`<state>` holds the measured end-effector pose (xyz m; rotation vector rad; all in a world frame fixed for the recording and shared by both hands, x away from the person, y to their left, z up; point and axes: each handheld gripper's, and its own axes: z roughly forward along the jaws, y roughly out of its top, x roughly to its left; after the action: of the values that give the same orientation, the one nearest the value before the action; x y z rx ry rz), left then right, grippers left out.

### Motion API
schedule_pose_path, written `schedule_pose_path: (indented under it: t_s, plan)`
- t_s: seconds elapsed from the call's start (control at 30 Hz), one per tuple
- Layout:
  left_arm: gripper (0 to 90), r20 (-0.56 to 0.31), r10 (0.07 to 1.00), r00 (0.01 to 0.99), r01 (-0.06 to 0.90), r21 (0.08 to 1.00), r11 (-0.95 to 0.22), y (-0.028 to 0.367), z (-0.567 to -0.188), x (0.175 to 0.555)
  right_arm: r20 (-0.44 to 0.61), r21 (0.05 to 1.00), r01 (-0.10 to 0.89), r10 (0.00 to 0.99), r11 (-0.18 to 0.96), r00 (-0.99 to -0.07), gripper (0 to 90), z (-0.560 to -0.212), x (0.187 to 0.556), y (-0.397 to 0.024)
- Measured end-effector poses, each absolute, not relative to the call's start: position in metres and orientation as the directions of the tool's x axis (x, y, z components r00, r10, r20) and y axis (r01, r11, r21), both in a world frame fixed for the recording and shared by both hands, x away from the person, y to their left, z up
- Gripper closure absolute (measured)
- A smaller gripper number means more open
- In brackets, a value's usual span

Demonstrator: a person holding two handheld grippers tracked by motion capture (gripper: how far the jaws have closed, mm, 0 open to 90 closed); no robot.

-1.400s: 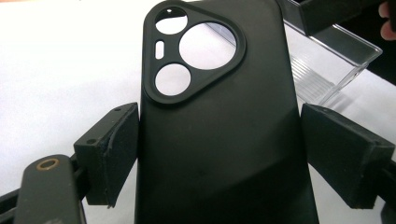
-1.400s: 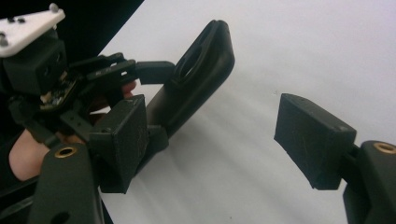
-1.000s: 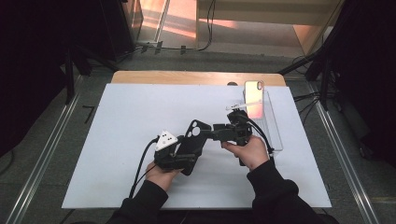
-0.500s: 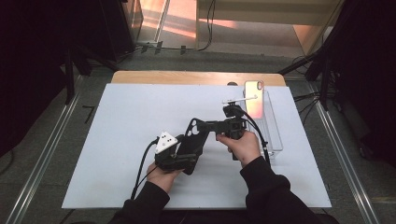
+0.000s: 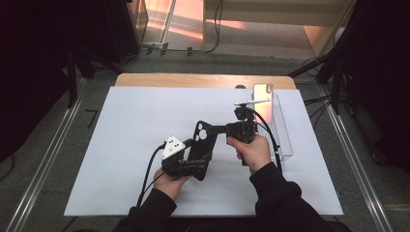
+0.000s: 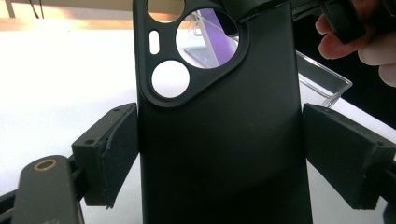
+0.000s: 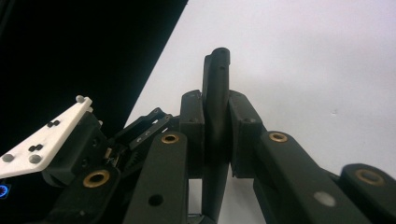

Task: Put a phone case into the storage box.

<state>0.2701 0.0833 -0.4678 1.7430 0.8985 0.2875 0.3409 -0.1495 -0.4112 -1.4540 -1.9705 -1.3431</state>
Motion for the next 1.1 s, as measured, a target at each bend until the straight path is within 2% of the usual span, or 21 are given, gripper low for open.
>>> schedule_pose_path:
  t_s: [0.17, 0.2, 0.23, 0.27, 0.5, 0.8, 0.87, 0.93, 1.1]
  plan:
    - [12.8, -0.236, 0.697, 0.677, 0.436, 0.892, -0.121, 0.082, -0.460, 0.270, 0.731, 0.486, 0.874, 0.536, 0.024, -0.421, 77.4, -0.407, 0.339, -0.150]
    - [11.0, -0.244, 0.704, 0.667, 0.443, 0.890, -0.111, 0.081, -0.459, 0.270, 0.725, 0.492, 0.870, 0.539, 0.028, -0.427, 77.4, -0.405, 0.339, -0.150]
    - [3.2, -0.249, 0.712, 0.656, 0.459, 0.881, -0.115, 0.080, -0.456, 0.270, 0.722, 0.497, 0.868, 0.542, 0.027, -0.430, 77.4, -0.405, 0.338, -0.150]
    - [0.0, -0.259, 0.706, 0.659, 0.473, 0.873, -0.121, 0.080, -0.455, 0.271, 0.719, 0.498, 0.867, 0.546, 0.028, -0.431, 77.4, -0.403, 0.338, -0.150]
    - [0.0, -0.330, 0.653, 0.681, 0.549, 0.820, -0.158, 0.080, -0.447, 0.274, 0.675, 0.535, 0.844, 0.580, 0.041, -0.456, 77.4, -0.399, 0.336, -0.153]
    - [0.0, -0.366, 0.628, 0.687, 0.633, 0.727, -0.268, 0.081, -0.441, 0.281, 0.543, 0.623, 0.775, 0.656, 0.102, -0.523, 77.4, -0.390, 0.329, -0.154]
    - [3.8, -0.382, 0.613, 0.692, 0.643, 0.711, -0.283, 0.084, -0.439, 0.283, 0.531, 0.631, 0.767, 0.658, 0.113, -0.534, 77.3, -0.389, 0.328, -0.154]
    - [20.3, -0.374, 0.590, 0.716, 0.619, 0.731, -0.288, 0.087, -0.436, 0.284, 0.505, 0.648, 0.750, 0.660, 0.135, -0.556, 77.3, -0.388, 0.326, -0.154]
    - [21.4, -0.314, 0.591, 0.743, 0.579, 0.745, -0.332, 0.092, -0.426, 0.284, 0.444, 0.685, 0.699, 0.644, 0.205, -0.623, 77.4, -0.384, 0.322, -0.155]
